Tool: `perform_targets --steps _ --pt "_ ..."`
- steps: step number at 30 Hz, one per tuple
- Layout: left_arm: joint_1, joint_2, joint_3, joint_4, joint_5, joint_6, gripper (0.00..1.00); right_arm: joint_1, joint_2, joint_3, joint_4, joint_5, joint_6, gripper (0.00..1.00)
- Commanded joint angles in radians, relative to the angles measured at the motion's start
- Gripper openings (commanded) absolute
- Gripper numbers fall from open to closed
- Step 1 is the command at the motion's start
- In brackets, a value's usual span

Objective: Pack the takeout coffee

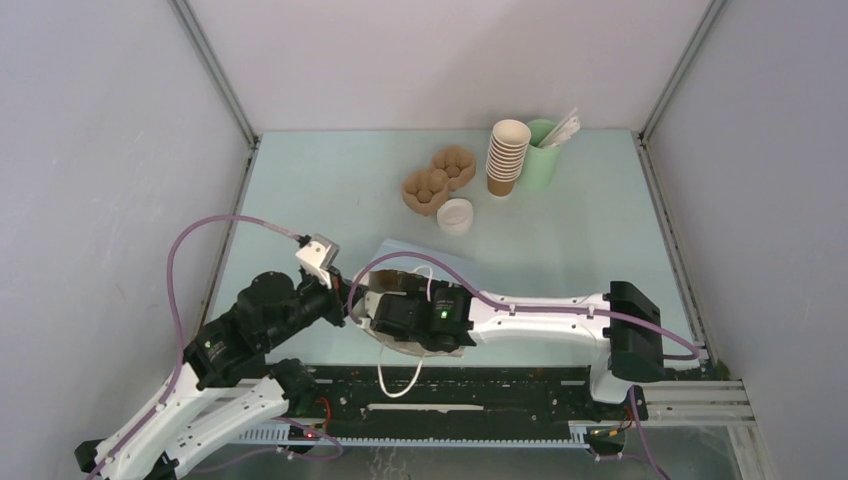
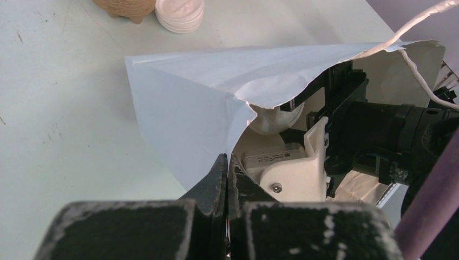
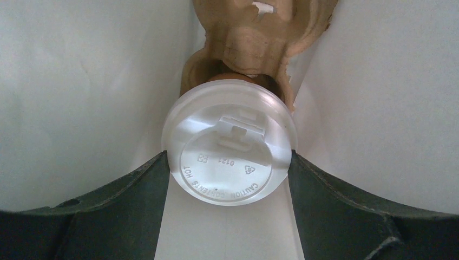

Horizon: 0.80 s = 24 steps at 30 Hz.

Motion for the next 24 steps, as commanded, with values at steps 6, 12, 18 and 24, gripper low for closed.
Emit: perform_targets --steps 6,12,18,24 --pt "-0.003 -0.003 0.023 -0.001 0.008 -0.016 0.00 -0.042 0.001 0.000 0.013 -0.116 -0.035 0.66" --pt "-0.003 0.043 0.091 -0.047 0.011 -0.062 0.00 -0.083 -0.006 0.046 -0.035 -0.314 -0.036 0.65" --pt "-0.003 0.085 0.182 -0.139 -0.051 -0.115 0.00 -0.129 0.033 0.104 -0.087 -0.429 -0.034 0.63" --pt "-0.002 0.157 0.264 -0.260 -0.141 -0.199 0.01 -0.193 0.062 0.149 -0.117 -0.580 -0.058 0.64"
